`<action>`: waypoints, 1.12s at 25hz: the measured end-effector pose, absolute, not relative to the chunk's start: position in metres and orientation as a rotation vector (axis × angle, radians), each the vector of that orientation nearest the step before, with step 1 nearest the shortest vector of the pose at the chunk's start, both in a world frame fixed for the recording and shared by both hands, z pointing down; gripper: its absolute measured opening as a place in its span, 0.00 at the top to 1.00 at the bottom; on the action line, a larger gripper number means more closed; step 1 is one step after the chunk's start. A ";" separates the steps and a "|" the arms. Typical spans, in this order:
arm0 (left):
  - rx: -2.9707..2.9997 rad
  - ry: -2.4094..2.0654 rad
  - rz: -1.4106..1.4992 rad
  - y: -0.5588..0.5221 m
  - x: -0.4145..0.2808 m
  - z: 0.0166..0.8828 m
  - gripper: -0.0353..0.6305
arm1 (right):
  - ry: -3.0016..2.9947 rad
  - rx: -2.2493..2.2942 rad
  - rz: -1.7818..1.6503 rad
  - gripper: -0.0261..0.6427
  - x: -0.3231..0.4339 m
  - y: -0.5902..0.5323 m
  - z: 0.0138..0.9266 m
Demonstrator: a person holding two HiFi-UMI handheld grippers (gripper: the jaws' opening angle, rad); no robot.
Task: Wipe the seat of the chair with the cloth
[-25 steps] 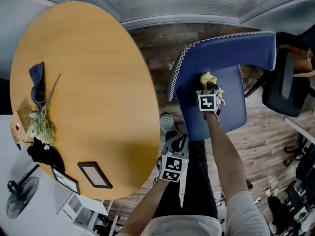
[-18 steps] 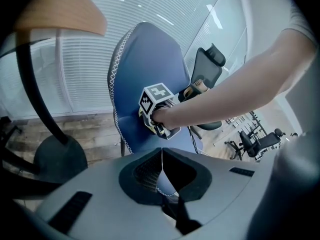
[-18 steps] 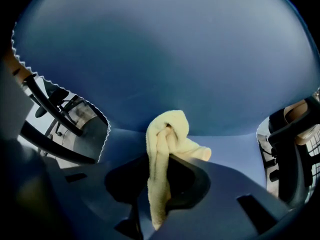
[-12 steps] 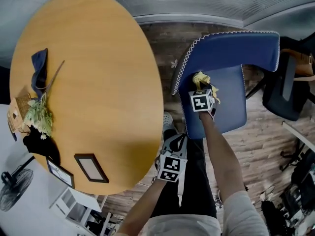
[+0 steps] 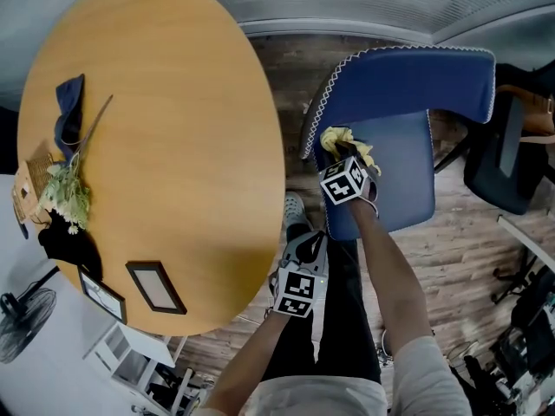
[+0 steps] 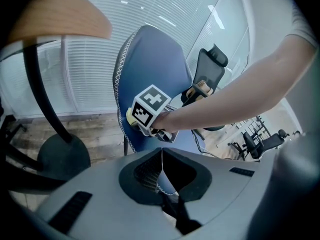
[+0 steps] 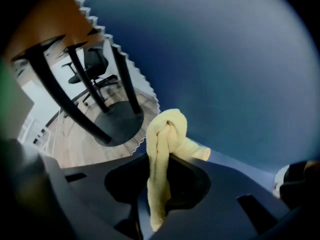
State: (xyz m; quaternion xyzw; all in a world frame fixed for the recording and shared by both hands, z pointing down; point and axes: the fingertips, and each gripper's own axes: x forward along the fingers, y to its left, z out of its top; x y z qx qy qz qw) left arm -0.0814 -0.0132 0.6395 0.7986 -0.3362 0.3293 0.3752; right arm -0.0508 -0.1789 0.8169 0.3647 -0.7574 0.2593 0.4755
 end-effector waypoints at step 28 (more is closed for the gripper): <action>1.895 -1.150 0.873 -0.056 -0.100 0.652 0.90 | -1.809 -0.274 -0.445 0.82 -0.049 -0.072 0.824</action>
